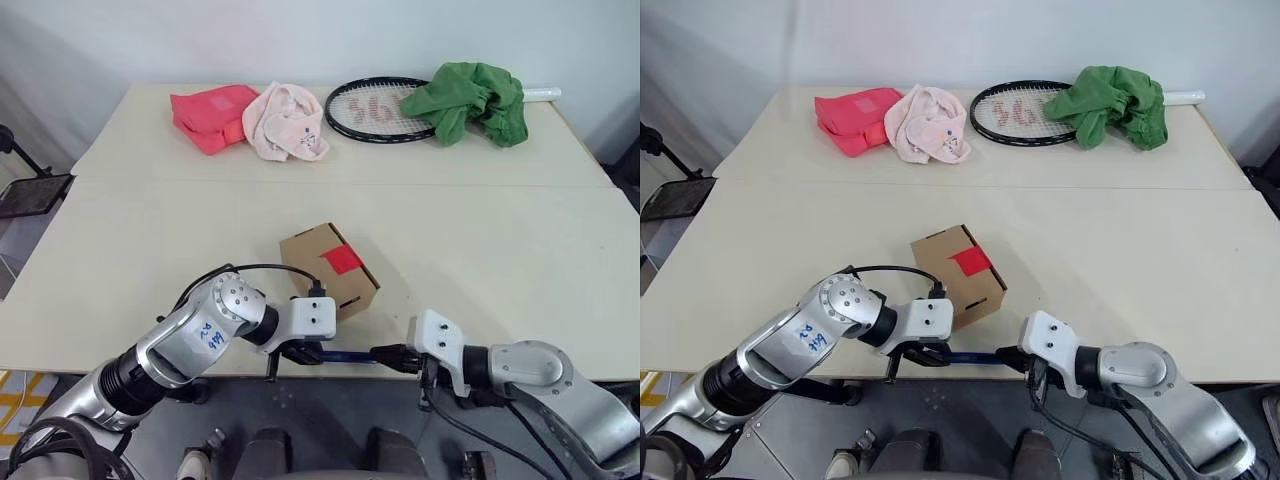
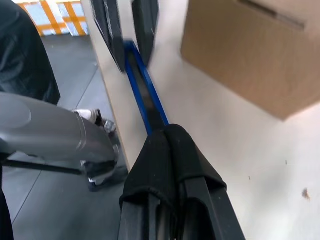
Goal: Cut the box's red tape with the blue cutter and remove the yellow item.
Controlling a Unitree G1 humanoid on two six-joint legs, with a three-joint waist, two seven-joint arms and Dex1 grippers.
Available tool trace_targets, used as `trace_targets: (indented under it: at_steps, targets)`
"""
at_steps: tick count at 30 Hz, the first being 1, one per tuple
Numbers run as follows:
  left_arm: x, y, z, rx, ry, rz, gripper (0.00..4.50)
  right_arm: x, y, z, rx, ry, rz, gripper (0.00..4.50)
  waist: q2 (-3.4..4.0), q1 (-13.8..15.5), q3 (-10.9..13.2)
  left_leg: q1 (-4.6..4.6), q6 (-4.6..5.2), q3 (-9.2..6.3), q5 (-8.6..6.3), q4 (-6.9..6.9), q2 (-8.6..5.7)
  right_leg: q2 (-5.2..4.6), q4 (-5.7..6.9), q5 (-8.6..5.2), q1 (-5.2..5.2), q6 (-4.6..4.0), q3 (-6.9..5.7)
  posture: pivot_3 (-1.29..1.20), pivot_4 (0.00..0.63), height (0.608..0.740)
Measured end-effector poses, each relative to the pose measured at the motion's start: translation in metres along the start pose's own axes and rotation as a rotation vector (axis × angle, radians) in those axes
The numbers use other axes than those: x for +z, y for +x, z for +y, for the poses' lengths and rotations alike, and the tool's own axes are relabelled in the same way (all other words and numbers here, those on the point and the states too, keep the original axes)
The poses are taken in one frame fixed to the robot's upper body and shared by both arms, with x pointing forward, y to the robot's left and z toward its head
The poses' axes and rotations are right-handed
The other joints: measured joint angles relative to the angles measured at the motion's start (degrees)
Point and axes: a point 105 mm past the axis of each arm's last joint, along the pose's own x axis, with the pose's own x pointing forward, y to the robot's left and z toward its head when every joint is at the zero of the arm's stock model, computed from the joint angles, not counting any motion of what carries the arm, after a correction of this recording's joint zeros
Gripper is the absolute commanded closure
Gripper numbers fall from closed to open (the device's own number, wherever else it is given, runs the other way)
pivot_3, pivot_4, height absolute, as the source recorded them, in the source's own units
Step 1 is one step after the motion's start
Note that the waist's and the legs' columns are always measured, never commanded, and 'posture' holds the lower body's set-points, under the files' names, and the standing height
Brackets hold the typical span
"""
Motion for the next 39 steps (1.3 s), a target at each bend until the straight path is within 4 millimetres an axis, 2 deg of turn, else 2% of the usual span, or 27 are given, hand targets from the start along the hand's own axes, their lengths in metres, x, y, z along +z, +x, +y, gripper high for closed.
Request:
trace_targets:
  at_steps: [6,16,34,37,39]
  targets:
    - [0.000,0.000,0.000,0.002,0.002,-0.001,4.06,-0.007,0.004,0.000,0.028,-0.003,0.009,4.46,0.00,0.00,0.00,0.01,0.00,0.00,0.00,0.01,0.00,0.00,0.01,0.00,0.00,0.00,0.00,0.00,0.150,0.740]
    - [0.000,0.001,0.001,0.012,0.014,-0.009,4.06,0.004,0.022,-0.001,0.067,-0.031,-0.030,4.46,0.01,0.00,0.00,0.00,0.00,0.00,0.00,0.04,0.00,0.00,0.02,0.00,0.01,0.00,0.00,0.00,0.150,0.740]
    - [-0.004,0.007,0.001,0.026,0.046,-0.033,4.06,0.009,0.040,0.007,0.119,-0.028,-0.064,4.46,0.03,0.36,-0.10,0.08,0.00,0.00,0.00,0.08,-0.01,-0.01,0.04,0.00,0.12,0.00,0.01,0.00,0.150,0.740]
    - [-0.004,0.008,0.001,0.024,0.055,-0.040,4.06,0.010,0.040,0.006,0.119,-0.025,-0.068,4.46,0.04,0.57,-0.14,0.09,0.00,0.00,0.00,0.09,-0.01,-0.01,0.03,0.01,0.13,-0.01,0.01,0.00,0.150,0.740]
    - [-0.004,0.008,0.001,0.027,0.075,-0.054,4.06,0.008,0.033,0.004,0.113,0.002,-0.075,4.46,0.04,0.89,-0.14,0.07,0.00,0.01,-0.01,0.10,-0.01,-0.01,0.01,0.01,0.12,-0.01,0.01,0.00,0.150,0.740]
